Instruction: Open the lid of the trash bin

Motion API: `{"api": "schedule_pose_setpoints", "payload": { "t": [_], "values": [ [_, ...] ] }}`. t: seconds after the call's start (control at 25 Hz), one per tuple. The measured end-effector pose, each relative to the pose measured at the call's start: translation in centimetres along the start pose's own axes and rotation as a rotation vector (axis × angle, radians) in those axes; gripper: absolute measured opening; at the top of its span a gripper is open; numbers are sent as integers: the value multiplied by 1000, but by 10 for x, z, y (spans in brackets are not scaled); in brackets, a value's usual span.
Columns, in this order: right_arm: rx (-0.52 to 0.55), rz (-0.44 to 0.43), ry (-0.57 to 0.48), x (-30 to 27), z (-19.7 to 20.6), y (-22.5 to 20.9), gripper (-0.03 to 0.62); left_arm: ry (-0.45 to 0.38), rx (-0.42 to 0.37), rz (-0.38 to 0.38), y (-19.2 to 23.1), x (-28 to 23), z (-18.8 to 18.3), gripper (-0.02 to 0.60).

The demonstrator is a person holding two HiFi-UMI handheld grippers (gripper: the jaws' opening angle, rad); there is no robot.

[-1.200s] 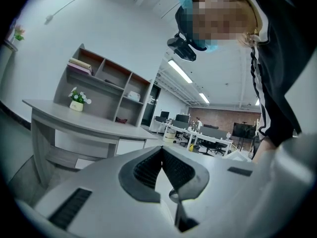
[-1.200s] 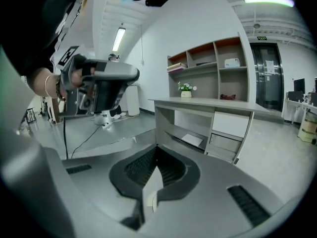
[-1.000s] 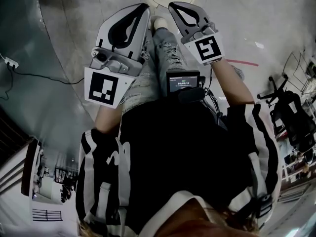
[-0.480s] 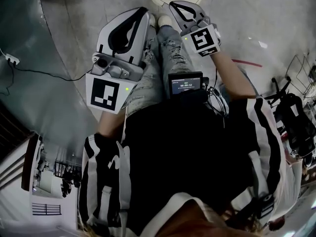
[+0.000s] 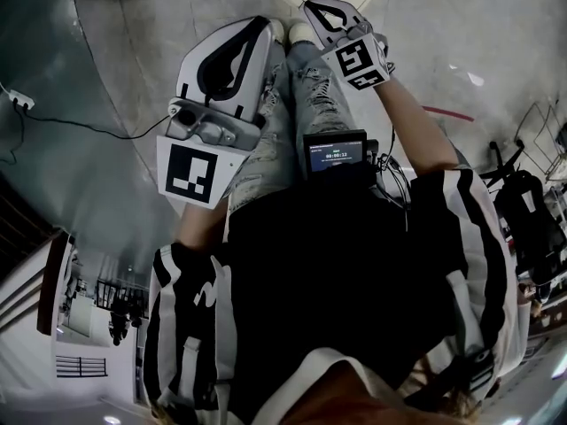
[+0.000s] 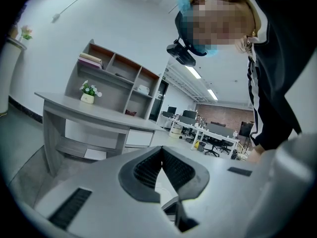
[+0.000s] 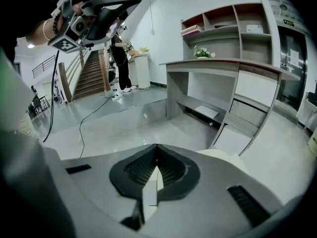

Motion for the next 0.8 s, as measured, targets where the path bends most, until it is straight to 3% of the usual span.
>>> {"api": "schedule_pose_setpoints", "payload": {
  "t": [0.8],
  "values": [
    [38,-51,176,-32,58,17,5,10,33,-18,2,1,11,5]
  ]
}}
Point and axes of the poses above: the fingertips, and each gripper's own axes: x backward along the fingers, y to its left, z out of its underside, the point moved 2 cm from there along x, backward along the fingers, and after that the axes turned 8 degrees about z, right-handed, at the moved point
